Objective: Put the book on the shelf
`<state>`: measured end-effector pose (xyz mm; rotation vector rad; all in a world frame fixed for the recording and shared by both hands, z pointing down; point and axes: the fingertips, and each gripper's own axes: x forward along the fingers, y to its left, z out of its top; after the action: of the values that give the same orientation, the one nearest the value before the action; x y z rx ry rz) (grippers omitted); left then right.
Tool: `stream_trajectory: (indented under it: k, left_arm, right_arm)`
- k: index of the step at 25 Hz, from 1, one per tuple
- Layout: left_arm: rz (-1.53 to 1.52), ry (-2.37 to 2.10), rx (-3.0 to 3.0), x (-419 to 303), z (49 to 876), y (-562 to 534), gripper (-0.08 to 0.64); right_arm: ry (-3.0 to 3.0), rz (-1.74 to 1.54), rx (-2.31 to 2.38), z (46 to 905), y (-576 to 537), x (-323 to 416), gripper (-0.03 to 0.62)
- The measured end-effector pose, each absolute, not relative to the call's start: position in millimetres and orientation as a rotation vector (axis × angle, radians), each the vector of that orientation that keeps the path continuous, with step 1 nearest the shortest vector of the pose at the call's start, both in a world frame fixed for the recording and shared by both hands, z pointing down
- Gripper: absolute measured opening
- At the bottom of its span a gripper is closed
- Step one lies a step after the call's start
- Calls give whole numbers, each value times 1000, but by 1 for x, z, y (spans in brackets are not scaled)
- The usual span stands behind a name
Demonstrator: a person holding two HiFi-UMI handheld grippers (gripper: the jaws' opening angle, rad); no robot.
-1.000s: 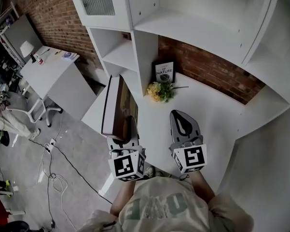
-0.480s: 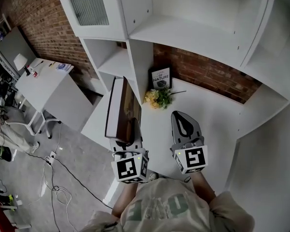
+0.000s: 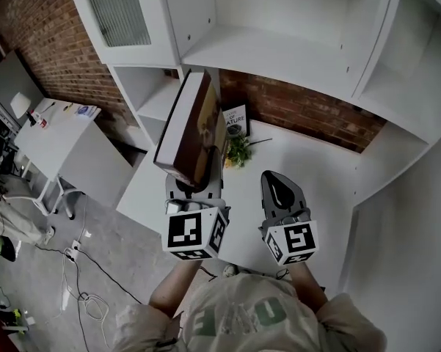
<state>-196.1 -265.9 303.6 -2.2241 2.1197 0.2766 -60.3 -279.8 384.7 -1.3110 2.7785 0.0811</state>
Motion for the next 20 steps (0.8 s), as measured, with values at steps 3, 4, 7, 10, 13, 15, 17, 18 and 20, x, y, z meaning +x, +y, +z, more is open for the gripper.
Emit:
stream_trajectory:
  k: [3, 4, 7, 10, 13, 15, 17, 18, 20]
  left_arm:
    - [282, 2063, -2231, -193, 256, -286, 155]
    - [300, 2039, -2248, -191, 241, -293, 155]
    - [355, 1961, -2301, -182, 195, -319, 155]
    - [336, 1906, -2332, -176, 157, -342, 155]
    - [239, 1918, -2372, -172, 136, -360, 155]
    - [172, 1918, -2392, -170, 131, -365, 155]
    - [158, 1905, -2406, -170, 128, -365, 155]
    - [175, 1903, -2410, -172, 127, -365, 155]
    - [225, 1900, -2396, -174, 122, -363, 155]
  right_arm:
    - [2754, -4, -1321, 383, -277, -52, 17]
    - [2747, -14, -1332, 383, -277, -49, 17]
    - [2737, -61, -1349, 385, -274, -42, 17]
    - [2735, -119, -1336, 390, -265, -44, 17]
    - [2742, -137, -1336, 394, -260, -44, 17]
    - [2738, -143, -1337, 394, -258, -42, 17]
    - [2732, -132, -1338, 391, -256, -39, 17]
    - [2731, -122, -1336, 390, -255, -39, 17]
    - [2732, -109, -1331, 388, -254, -38, 17]
